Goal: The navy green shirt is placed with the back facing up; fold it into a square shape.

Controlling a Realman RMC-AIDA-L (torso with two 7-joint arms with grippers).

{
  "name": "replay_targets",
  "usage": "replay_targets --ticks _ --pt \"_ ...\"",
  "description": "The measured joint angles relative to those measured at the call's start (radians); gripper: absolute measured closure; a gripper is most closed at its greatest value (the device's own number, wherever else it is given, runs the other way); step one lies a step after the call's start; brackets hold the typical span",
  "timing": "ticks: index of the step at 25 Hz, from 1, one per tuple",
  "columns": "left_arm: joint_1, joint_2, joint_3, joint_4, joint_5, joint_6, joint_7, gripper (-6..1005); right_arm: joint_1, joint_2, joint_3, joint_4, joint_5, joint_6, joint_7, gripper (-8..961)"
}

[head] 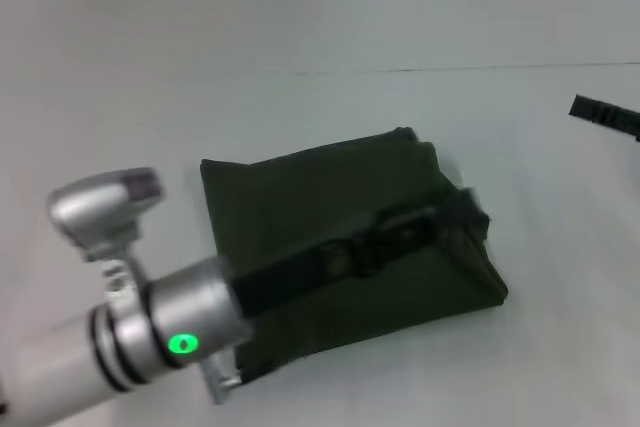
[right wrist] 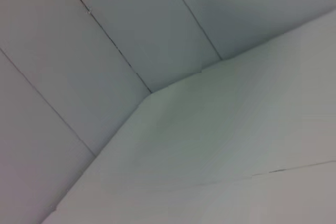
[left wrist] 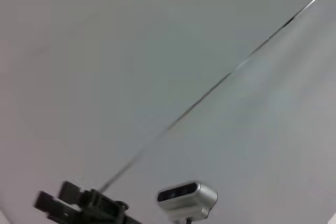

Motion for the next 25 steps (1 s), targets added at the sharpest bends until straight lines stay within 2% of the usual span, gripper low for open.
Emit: replay_targets --ticks 5,7,9,16,20,25 --pt "0.079 0.003 0.005 0.158 -0.001 0.071 -0.002 200 0.057 -0.066 -0.115 0.005 -0.024 0.022 0.216 268" --pt "0.106 0.003 0.003 0.210 -0.004 0.077 0.005 126 0.084 -0.083 -0.153 0.010 -0.058 0.039 0.287 268" --pt "0.125 0.003 0.003 0.242 -0.004 0.078 0.013 108 0.112 -0.089 -0.174 0.016 -0.103 0.054 0.335 268" --pt "0.169 0.005 0.002 0.324 -0.005 0.073 0.046 81 0.194 -0.066 -0.236 0.113 -0.179 0.159 0.364 267" --pt "0.175 0.005 0.008 0.358 0.001 0.067 0.057 81 0.235 -0.031 -0.294 0.164 -0.180 0.239 0.361 267" --pt "0.184 0.006 0.033 0.406 0.009 0.061 0.106 82 0.264 0.015 -0.305 0.169 -0.180 0.295 0.363 267"
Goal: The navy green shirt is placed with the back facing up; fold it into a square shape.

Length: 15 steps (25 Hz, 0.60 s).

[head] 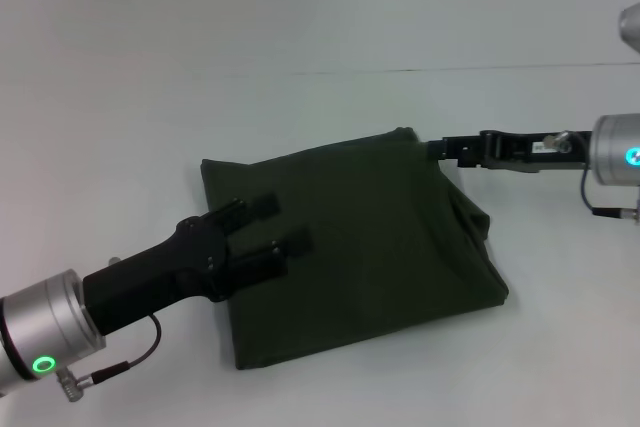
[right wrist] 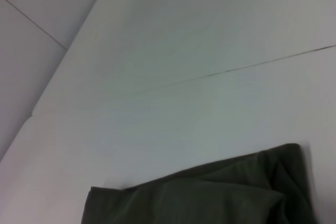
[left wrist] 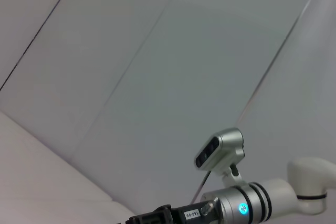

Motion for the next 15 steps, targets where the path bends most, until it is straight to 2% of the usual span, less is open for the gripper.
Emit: replay_targets --ticks 4,15 --pt "0.002 0.001 0.002 0.009 0.002 -0.026 0.016 81 0.014 0.030 -0.001 0.007 0.004 0.047 0.002 267" --pt "0.006 0.002 0.002 0.022 0.005 -0.050 0.018 82 0.050 0.083 0.004 0.041 0.011 0.184 -0.026 268"
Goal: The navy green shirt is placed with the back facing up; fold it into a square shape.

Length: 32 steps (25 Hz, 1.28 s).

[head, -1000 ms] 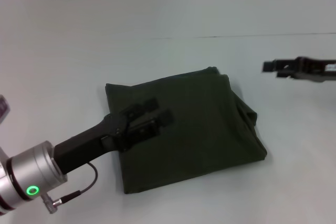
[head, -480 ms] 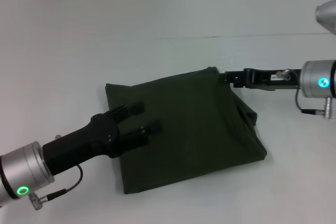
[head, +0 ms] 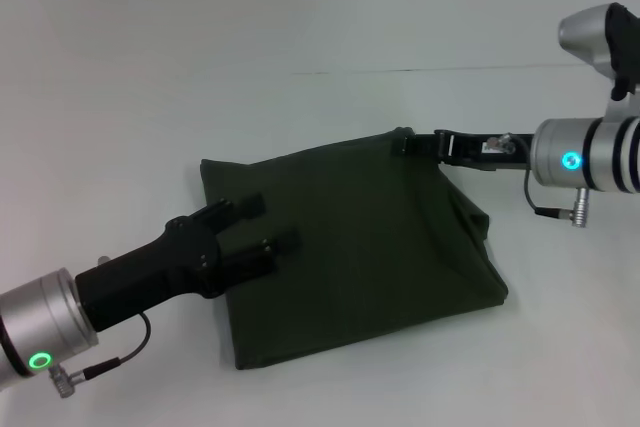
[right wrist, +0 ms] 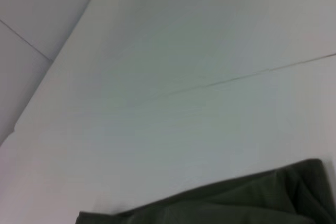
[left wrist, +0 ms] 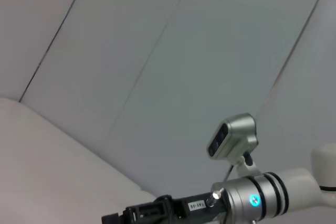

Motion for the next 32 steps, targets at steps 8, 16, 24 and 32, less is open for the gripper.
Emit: replay_targets --ticks 8,16,24,32 --pt "0.006 -0.001 0.004 0.000 0.000 -0.035 0.009 81 0.014 0.027 0.001 0.083 0.266 0.138 -0.230 269" --pt "0.008 -0.002 -0.007 -0.005 -0.008 -0.073 0.007 81 0.011 0.031 0.001 0.109 0.410 0.222 -0.392 269" --pt "-0.005 -0.003 -0.037 -0.017 -0.051 -0.206 -0.057 81 -0.066 0.004 0.001 0.034 0.416 0.117 -0.384 268" --pt "-0.061 -0.001 -0.031 -0.030 -0.075 -0.449 -0.269 80 -0.132 -0.081 -0.002 0.019 0.396 -0.169 -0.328 268"
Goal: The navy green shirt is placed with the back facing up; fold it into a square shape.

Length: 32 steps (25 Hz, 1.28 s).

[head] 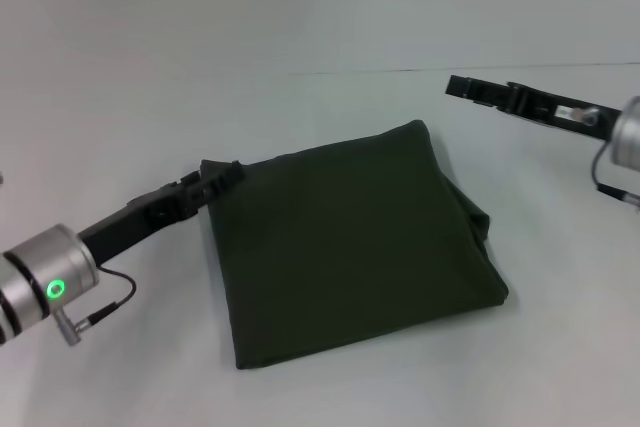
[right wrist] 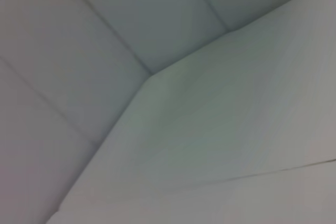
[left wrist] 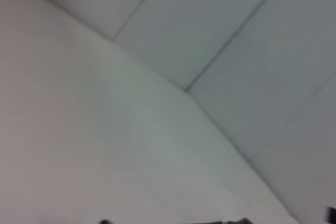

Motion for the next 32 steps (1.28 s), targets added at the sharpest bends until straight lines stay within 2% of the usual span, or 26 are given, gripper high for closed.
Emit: replay_targets --ticks 4,9,12,19,32 --pt "-0.039 0.001 0.001 -0.016 0.007 -0.120 -0.042 81 -0.042 -0.024 0.002 -0.022 -0.002 -0.070 0.007 268" --pt "-0.089 0.002 0.026 -0.055 0.013 -0.278 -0.048 81 -0.073 -0.028 0.005 -0.048 -0.002 -0.086 0.019 268" --pt "-0.106 0.000 0.058 -0.060 0.013 -0.327 -0.056 82 -0.079 -0.028 0.006 -0.048 -0.002 -0.088 0.023 268" --pt "-0.118 -0.002 0.074 -0.060 0.013 -0.340 -0.059 80 -0.082 -0.028 0.008 -0.048 -0.002 -0.087 0.025 268" --pt "-0.128 -0.001 0.120 -0.053 0.013 -0.369 -0.059 174 -0.083 -0.028 0.009 -0.048 0.002 -0.081 0.025 267"
